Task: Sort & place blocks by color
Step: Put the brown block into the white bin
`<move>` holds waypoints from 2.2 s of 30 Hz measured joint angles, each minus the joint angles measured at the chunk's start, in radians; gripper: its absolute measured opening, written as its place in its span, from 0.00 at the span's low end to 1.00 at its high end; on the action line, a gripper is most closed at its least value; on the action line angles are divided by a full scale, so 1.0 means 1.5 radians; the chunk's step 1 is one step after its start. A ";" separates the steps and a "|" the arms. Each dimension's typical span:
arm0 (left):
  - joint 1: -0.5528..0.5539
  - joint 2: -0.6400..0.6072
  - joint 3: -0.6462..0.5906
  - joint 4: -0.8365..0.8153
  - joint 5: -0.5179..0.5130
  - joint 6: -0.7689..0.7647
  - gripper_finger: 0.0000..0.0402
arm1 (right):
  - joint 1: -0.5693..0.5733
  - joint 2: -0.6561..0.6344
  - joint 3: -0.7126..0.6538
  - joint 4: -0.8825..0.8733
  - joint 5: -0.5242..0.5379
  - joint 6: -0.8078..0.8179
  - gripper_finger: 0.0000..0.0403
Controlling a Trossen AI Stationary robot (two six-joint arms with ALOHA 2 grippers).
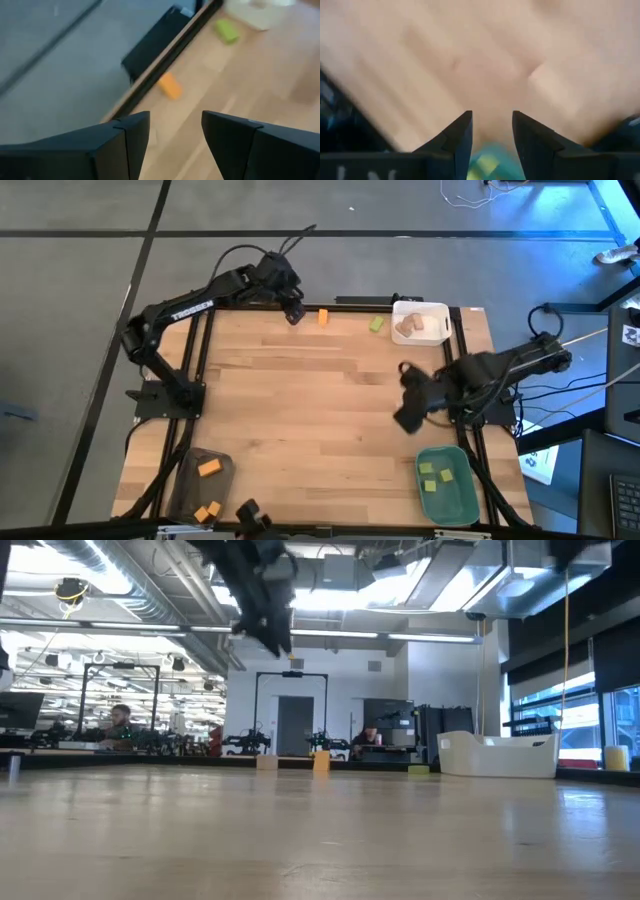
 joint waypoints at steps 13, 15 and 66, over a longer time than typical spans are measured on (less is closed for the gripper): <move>0.047 0.174 0.000 -0.020 0.020 -0.120 0.43 | -0.076 -0.025 0.172 -0.040 0.258 -0.139 0.34; 0.049 0.192 0.000 -0.018 0.016 -0.120 0.43 | -0.086 -0.025 0.188 -0.040 0.266 -0.166 0.34; 0.064 0.352 0.003 0.022 0.017 -0.114 0.41 | -0.216 -0.024 0.237 -0.040 0.241 -0.387 0.34</move>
